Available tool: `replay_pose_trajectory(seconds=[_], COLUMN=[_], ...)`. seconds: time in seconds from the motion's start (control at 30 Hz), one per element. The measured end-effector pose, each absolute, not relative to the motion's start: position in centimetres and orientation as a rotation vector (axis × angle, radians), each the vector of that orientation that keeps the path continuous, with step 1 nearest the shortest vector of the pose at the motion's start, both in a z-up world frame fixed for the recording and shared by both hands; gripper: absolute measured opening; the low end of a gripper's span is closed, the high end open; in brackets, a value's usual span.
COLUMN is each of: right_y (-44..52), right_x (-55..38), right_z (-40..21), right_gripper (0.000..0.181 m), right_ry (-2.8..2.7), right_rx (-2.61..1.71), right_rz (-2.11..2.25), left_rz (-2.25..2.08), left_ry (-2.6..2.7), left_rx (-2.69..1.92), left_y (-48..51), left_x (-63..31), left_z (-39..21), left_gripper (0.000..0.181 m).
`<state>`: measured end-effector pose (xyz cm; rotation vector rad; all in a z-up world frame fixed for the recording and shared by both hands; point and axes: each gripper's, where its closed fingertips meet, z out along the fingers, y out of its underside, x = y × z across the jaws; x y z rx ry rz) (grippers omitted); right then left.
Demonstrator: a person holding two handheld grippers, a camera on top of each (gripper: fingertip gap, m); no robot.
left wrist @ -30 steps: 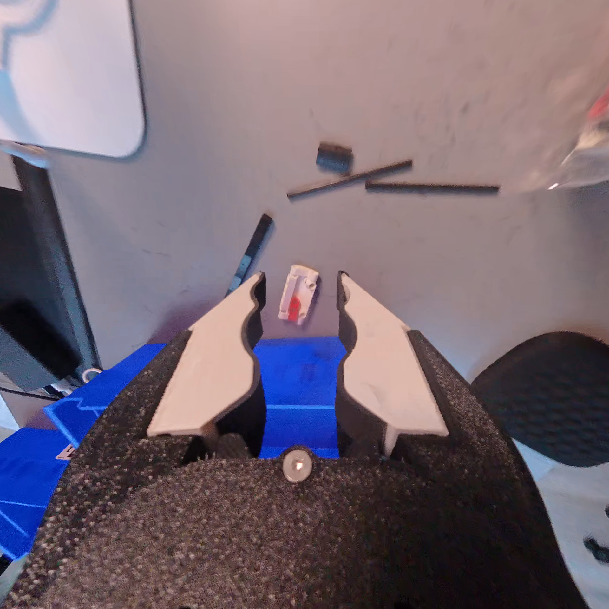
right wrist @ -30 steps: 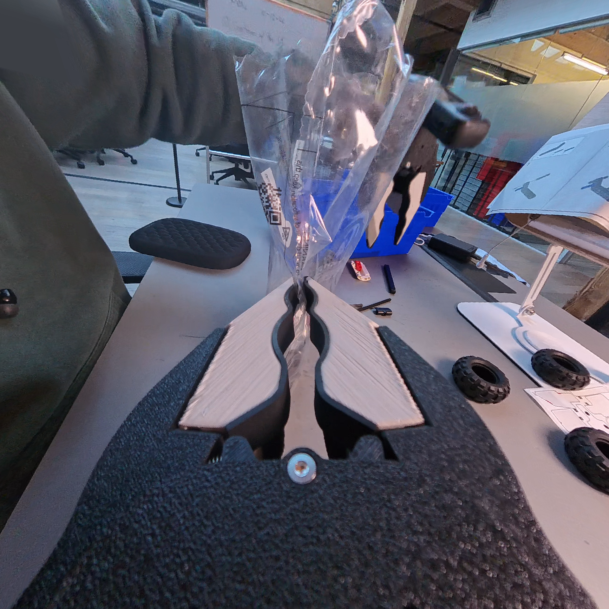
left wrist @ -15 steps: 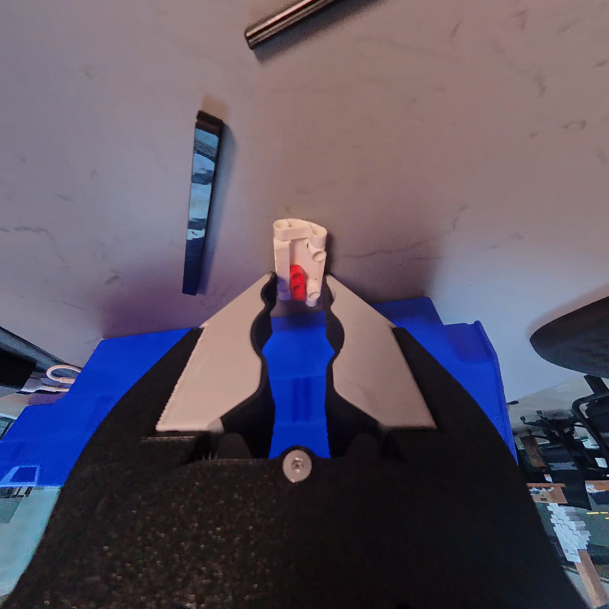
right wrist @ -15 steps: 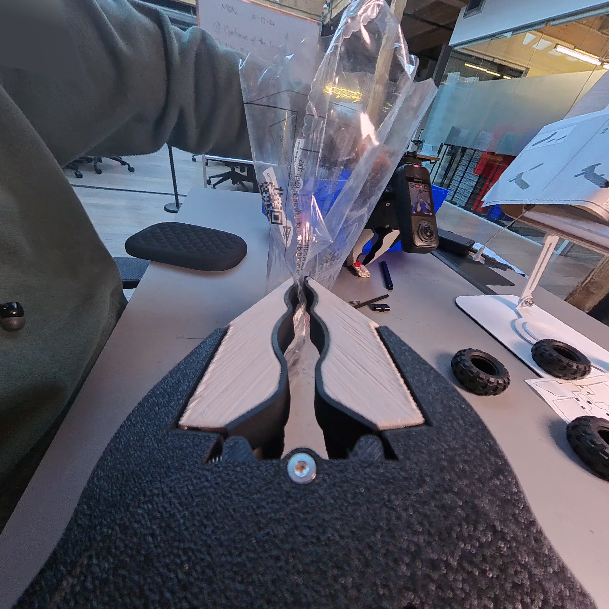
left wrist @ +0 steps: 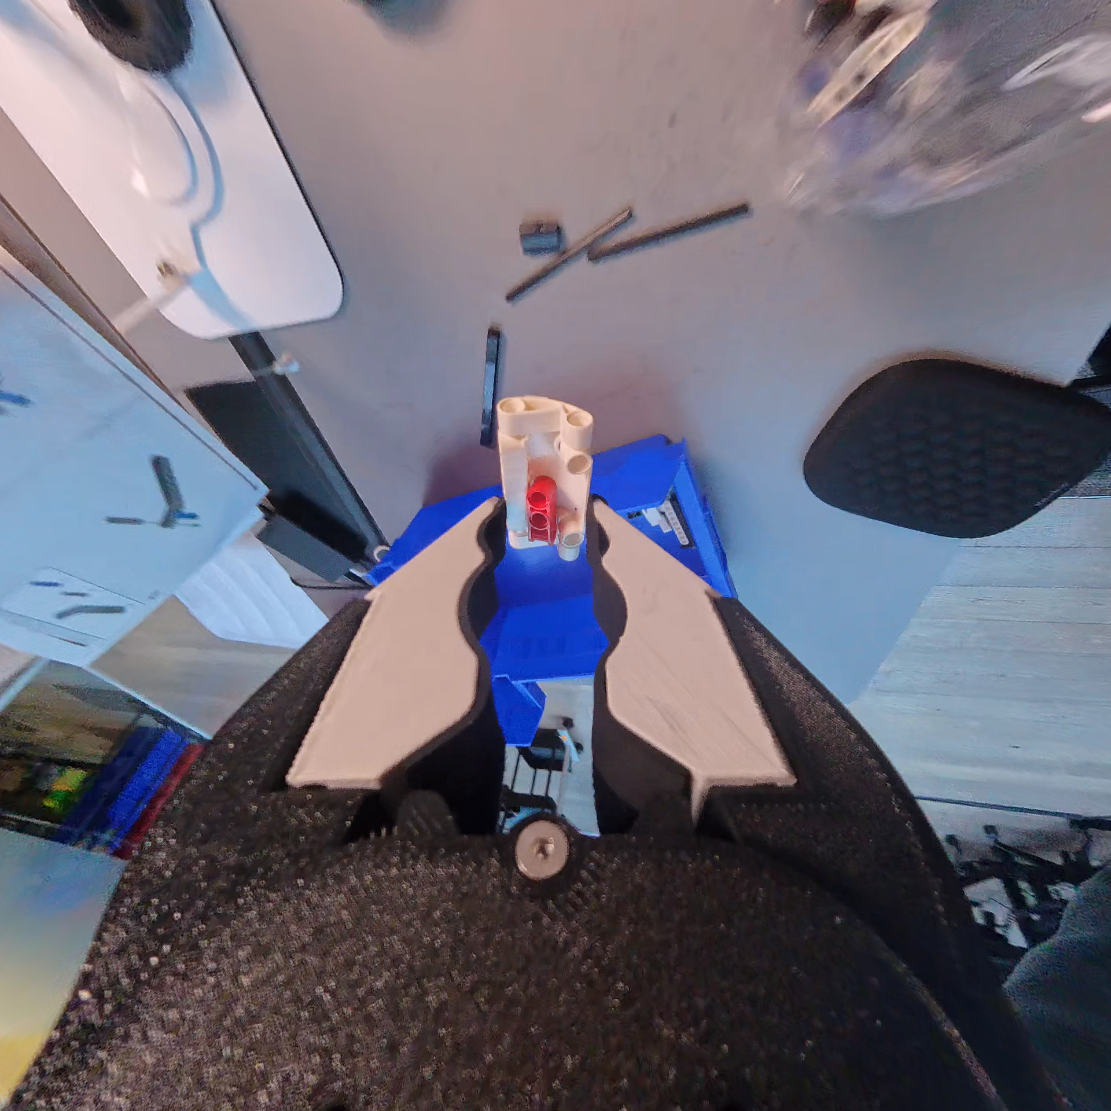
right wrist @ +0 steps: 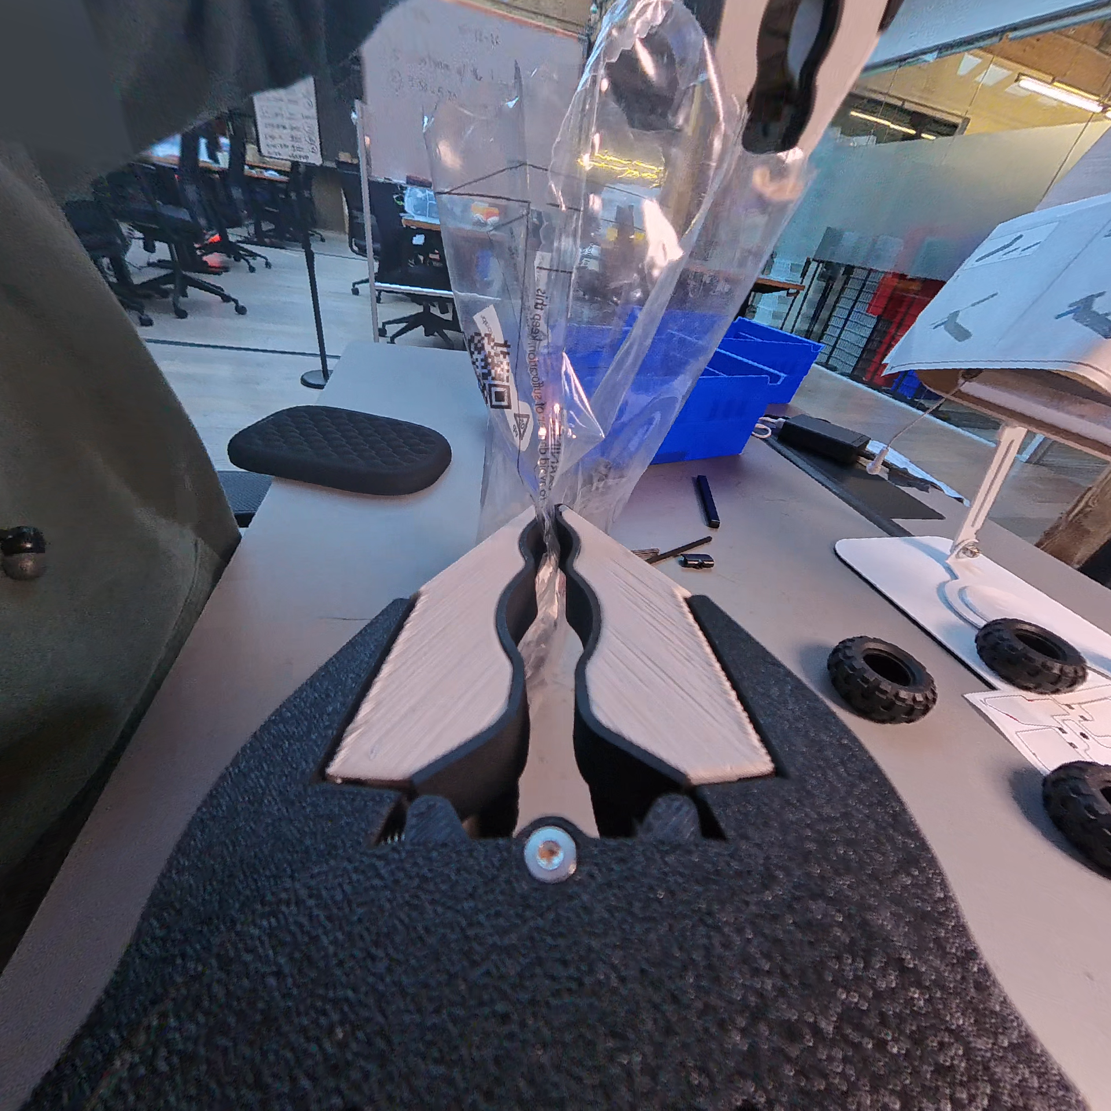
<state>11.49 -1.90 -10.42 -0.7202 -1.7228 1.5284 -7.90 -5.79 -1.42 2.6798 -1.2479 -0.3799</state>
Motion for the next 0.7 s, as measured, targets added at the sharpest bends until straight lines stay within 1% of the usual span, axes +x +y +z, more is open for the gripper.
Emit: replay_pose_trajectory(seconds=[0.07,0.13,0.2,0.3,0.4,0.5,0.6,0.7], right_y=[-2.0,-2.0,-1.9,-1.9,-1.8,-1.8,-1.9,-2.0], right_x=[11.5,11.5,11.5,11.5,11.5,11.6,11.6,11.7], right_z=[-10.4,-10.4,-10.4,-10.4,-10.4,-10.5,-10.4,-10.4], right_gripper=[0.000,0.000,0.000,0.000,0.000,0.000,0.000,0.000], right_ry=[-1.723,-1.722,-1.720,-1.718,-1.719,-1.722,-1.728,-1.732], right_rx=[-0.719,-0.719,-0.722,-0.724,-0.722,-0.716,-0.708,-0.703], right_rz=[1.524,1.522,1.521,1.519,1.516,1.511,1.514,1.521], left_rz=[-0.342,-0.274,-0.207,-0.214,-0.231,-0.186,-0.194,-0.167], left_ry=[-1.394,-1.541,-1.646,-1.707,-1.735,-1.756,-1.640,-1.394], left_rx=[2.672,2.628,2.548,2.440,2.488,2.656,2.896,3.110], left_y=[-4.9,-4.6,-5.0,-5.3,-4.3,-3.7,-3.1,-3.1], left_x=[-3.2,1.5,5.1,7.1,7.4,6.4,2.1,-4.0], left_z=[1.0,2.0,1.5,-0.2,-0.9,0.1,0.8,-1.6], left_gripper=[0.025,0.025,0.025,0.026,0.037,0.039,0.039,0.039])
